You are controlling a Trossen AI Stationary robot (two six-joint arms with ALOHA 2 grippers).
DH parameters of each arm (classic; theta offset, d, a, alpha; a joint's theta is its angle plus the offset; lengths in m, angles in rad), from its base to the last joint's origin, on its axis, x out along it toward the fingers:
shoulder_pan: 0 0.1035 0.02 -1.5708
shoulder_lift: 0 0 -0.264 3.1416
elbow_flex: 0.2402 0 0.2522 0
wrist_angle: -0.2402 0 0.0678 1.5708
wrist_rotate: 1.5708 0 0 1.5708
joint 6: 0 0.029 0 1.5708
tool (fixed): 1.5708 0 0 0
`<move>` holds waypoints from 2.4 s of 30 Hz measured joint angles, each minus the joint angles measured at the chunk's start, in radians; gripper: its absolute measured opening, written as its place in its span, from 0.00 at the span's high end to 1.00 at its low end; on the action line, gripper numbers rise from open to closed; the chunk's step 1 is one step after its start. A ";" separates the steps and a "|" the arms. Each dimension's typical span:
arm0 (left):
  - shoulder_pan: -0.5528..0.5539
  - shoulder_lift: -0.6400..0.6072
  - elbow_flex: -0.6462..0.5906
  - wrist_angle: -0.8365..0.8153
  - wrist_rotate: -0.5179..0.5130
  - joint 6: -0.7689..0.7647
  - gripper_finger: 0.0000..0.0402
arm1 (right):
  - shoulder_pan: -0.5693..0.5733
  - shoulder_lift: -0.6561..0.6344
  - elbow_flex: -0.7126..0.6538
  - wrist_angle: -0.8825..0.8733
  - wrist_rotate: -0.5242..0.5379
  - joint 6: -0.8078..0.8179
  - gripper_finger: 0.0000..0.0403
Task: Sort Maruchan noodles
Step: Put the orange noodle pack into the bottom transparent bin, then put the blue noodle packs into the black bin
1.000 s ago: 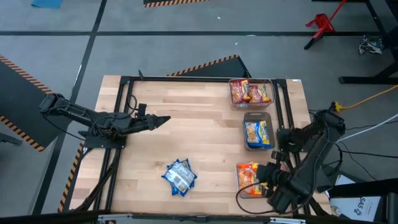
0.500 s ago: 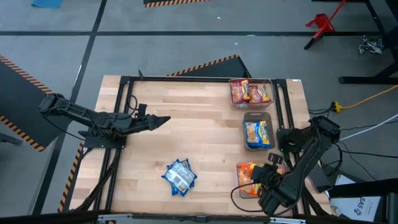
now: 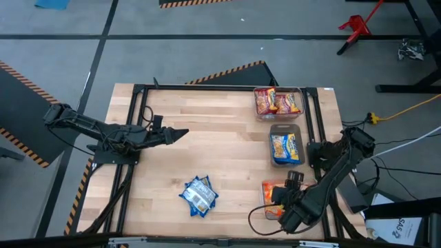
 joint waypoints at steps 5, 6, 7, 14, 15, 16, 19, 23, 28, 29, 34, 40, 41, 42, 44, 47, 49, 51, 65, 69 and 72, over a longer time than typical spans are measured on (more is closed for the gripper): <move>0.000 0.000 0.000 0.000 0.000 0.000 0.74 | 0.002 -0.027 0.000 0.087 -0.109 -0.109 0.38; 0.000 0.000 0.000 0.000 0.000 0.000 0.74 | 0.002 -0.037 0.000 0.104 -0.129 -0.113 0.37; 0.000 0.000 0.000 0.000 0.000 0.000 0.74 | 0.002 -0.047 0.000 0.117 -0.143 -0.114 0.36; 0.000 0.000 0.000 0.000 0.003 -0.001 0.74 | 0.003 -0.115 0.000 0.244 -0.175 -0.109 0.36; 0.000 0.000 0.000 0.000 0.011 -0.001 0.74 | 0.003 -0.120 0.000 0.270 -0.191 -0.109 0.37; 0.000 0.000 0.000 0.000 0.018 -0.001 0.74 | 0.004 -0.123 0.000 0.294 -0.213 -0.109 0.37; 0.000 0.000 0.000 0.000 0.065 0.000 0.74 | 0.021 -0.132 0.000 0.328 -0.224 -0.090 0.39; 0.000 0.002 0.000 -0.007 0.236 0.080 0.74 | 0.045 -0.132 0.000 0.317 -0.098 -0.080 0.41; -0.057 0.057 -0.001 -0.019 0.431 0.086 0.74 | 0.039 -0.132 0.000 0.304 0.100 -0.089 0.41; -0.076 0.075 -0.001 -0.019 0.445 0.081 0.74 | 0.032 -0.132 0.000 0.300 0.124 -0.097 0.41; -0.172 0.170 -0.001 -0.029 0.485 0.107 0.74 | 0.014 -0.127 0.000 0.287 0.184 -0.107 0.41; -0.241 0.217 -0.001 -0.037 0.513 0.054 0.74 | 0.016 -0.109 0.000 0.287 0.288 -0.107 0.41; -0.258 0.219 -0.001 -0.039 0.514 0.052 0.74 | 0.016 -0.102 0.000 0.287 0.290 -0.107 0.41; -0.275 0.219 -0.001 -0.042 0.513 0.049 0.74 | 0.016 -0.095 0.000 0.287 0.289 -0.107 0.41; -0.299 0.219 -0.001 -0.067 0.492 0.012 0.73 | 0.015 -0.079 0.000 0.288 0.290 -0.107 0.41; -0.322 0.228 -0.001 -0.114 0.449 -0.024 0.71 | 0.016 -0.057 0.000 0.300 0.289 -0.107 0.41; -0.334 0.238 -0.001 -0.113 0.443 -0.018 0.68 | 0.016 -0.041 0.000 0.306 0.289 -0.102 0.41; -0.342 0.258 -0.001 -0.110 0.437 -0.013 0.65 | 0.016 -0.027 0.000 0.316 0.288 -0.101 0.41; -0.361 0.439 -0.001 -0.082 0.475 -0.140 0.43 | 0.016 -0.013 0.000 0.329 0.272 -0.095 0.41; -0.361 0.495 -0.001 0.008 0.475 -0.163 0.41 | 0.016 -0.013 0.000 0.329 0.273 -0.095 0.41; -0.361 0.546 -0.001 0.075 0.478 -0.174 0.39 | 0.016 -0.013 0.000 0.329 0.273 -0.095 0.41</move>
